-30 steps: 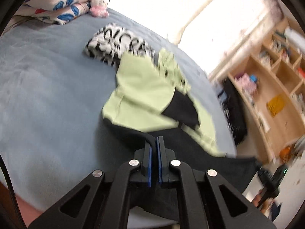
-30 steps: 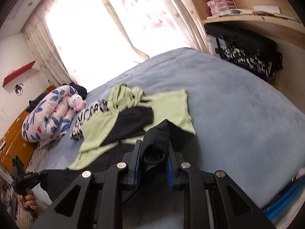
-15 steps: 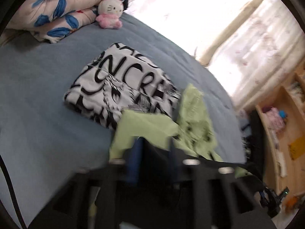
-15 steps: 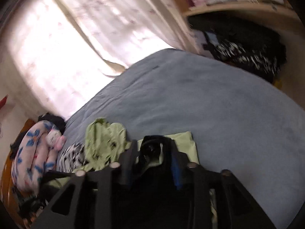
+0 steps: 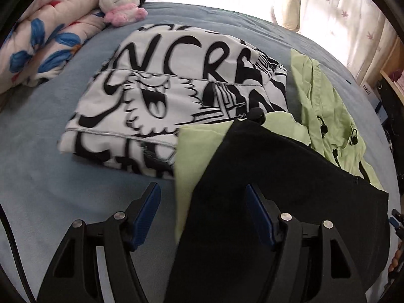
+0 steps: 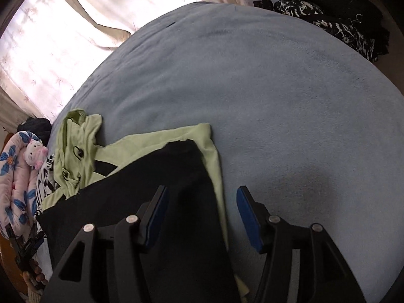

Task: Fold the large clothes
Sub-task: 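Lift the hem with both tools and fold it toward the green hood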

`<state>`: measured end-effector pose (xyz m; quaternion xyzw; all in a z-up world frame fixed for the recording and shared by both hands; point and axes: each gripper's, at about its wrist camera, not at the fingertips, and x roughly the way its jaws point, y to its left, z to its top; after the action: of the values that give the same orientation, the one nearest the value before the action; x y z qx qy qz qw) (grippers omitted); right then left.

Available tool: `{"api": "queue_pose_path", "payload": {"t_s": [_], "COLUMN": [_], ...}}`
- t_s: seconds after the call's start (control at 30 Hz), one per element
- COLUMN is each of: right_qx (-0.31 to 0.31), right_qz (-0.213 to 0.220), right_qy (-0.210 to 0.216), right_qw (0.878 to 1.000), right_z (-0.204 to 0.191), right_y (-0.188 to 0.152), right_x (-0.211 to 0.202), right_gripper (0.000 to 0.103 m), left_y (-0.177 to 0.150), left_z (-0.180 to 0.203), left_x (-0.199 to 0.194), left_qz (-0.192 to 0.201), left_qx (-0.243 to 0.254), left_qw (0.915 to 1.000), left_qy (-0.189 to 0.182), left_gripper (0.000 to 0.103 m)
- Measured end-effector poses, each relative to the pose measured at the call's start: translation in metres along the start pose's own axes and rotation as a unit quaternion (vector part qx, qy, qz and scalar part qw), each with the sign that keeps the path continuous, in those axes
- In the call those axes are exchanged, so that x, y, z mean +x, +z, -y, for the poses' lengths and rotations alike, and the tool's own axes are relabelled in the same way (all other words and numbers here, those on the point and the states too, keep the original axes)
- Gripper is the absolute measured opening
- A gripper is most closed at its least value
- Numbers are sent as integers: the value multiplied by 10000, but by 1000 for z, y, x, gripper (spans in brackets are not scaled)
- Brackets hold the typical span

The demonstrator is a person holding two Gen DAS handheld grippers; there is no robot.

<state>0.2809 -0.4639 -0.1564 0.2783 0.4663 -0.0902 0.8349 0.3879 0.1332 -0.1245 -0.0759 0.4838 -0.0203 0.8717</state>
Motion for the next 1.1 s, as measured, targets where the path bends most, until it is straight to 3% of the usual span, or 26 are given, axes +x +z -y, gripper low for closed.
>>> {"api": "queue_pose_path", "payload": {"t_s": [0.27,0.3,0.33,0.37,0.43,0.5,0.53,0.63,1.0,1.1], "right_qx": [-903,-1000,-1079,-1195,-1533,-1678,-1701,-1733,-1935,-1849], "right_qz": [10,-59,-87,-72,54,250,344,682,2054,2162], "right_qy": [-306,-353,-452,-610,-993,-1195,-1210,-1214,-1372,-1470], "right_qw": [9954,9943,9931,9909,9832,9782,9774,9750,9495,9473], "right_z": [-36,-42,-46,-50,-59,-63,-63,-65,-114,-121], "right_y": [8,9,8,5,-3,-9,-10,-16,-2,7], "right_x": [26,34,39,43,47,42,38,20,-34,-29], "right_gripper": [56,56,56,55,35,20,13,7,4,3], "left_y": [2,1,0,-1,-2,-3,-3,-4,-7,-5], "left_z": [25,26,27,29,30,27,24,19,25,23], "left_x": [23,23,22,21,21,14,11,-4,-50,-57], "left_qz": [116,133,166,210,202,285,323,532,1435,1775], "left_qx": [433,466,508,540,621,546,493,310,107,14], "left_qw": [9986,9985,9983,9974,9954,9955,9957,9960,9876,9801], "left_qy": [266,240,215,434,701,723,710,647,622,887], "left_gripper": [62,55,40,32,10,6,5,4,2,0]}}
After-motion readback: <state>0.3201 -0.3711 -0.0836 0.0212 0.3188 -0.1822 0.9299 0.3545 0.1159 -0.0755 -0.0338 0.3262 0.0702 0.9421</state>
